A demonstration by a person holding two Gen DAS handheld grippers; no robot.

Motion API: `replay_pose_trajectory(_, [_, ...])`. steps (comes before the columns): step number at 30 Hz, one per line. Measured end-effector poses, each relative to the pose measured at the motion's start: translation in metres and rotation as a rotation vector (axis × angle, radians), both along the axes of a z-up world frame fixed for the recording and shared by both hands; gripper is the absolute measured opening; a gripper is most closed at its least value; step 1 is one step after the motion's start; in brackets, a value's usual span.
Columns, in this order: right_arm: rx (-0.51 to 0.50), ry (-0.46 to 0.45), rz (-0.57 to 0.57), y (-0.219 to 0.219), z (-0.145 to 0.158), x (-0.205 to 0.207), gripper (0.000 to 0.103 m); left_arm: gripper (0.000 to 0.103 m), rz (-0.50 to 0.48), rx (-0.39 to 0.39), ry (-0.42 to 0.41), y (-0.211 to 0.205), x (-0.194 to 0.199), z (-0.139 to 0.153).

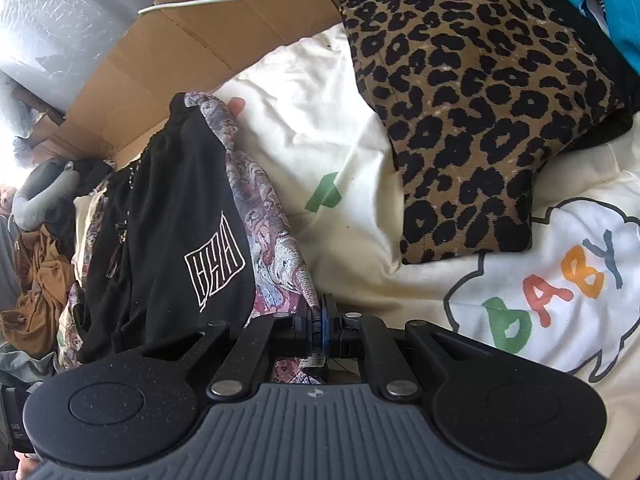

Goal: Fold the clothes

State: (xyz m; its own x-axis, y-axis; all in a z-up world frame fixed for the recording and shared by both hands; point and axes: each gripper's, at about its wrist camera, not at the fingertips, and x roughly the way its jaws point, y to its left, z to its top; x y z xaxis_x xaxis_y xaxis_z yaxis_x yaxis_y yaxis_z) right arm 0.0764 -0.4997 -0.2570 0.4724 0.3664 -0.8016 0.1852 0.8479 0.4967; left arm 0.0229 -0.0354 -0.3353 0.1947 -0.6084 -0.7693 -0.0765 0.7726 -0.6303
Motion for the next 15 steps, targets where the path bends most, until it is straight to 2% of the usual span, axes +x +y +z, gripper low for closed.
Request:
replay_pose_trajectory(2, [-0.008,0.003,-0.002,0.001,-0.001,0.0,0.002,0.056,-0.013,-0.033,0.01,-0.005,0.0,-0.003])
replay_pose_trajectory(3, [-0.011,0.002,-0.003,0.001,-0.002,0.0,0.002,0.048,-0.019,-0.049,0.015,-0.007,0.001,-0.004])
replay_pose_trajectory(4, [-0.015,-0.001,-0.002,0.002,-0.001,0.0,0.002,0.034,-0.026,-0.066,0.02,-0.009,0.001,-0.005])
replay_pose_trajectory(5, [-0.022,-0.005,0.001,0.002,0.0,0.0,0.002,0.025,-0.032,-0.082,0.025,-0.012,0.001,-0.006])
replay_pose_trajectory(6, [-0.028,-0.009,0.003,0.002,0.001,0.0,0.002,0.004,-0.038,-0.099,0.03,-0.014,0.001,-0.008])
replay_pose_trajectory(9, [-0.05,-0.032,0.008,0.0,0.009,0.001,0.002,0.006,-0.057,-0.154,0.034,-0.02,0.002,-0.01])
replay_pose_trajectory(13, [-0.077,-0.072,-0.002,-0.006,0.023,0.001,0.002,0.005,-0.03,-0.288,0.01,-0.01,0.0,-0.002])
replay_pose_trajectory(15, [-0.096,-0.097,-0.013,-0.008,0.031,-0.001,0.002,0.005,-0.014,-0.312,0.014,-0.008,-0.001,-0.003])
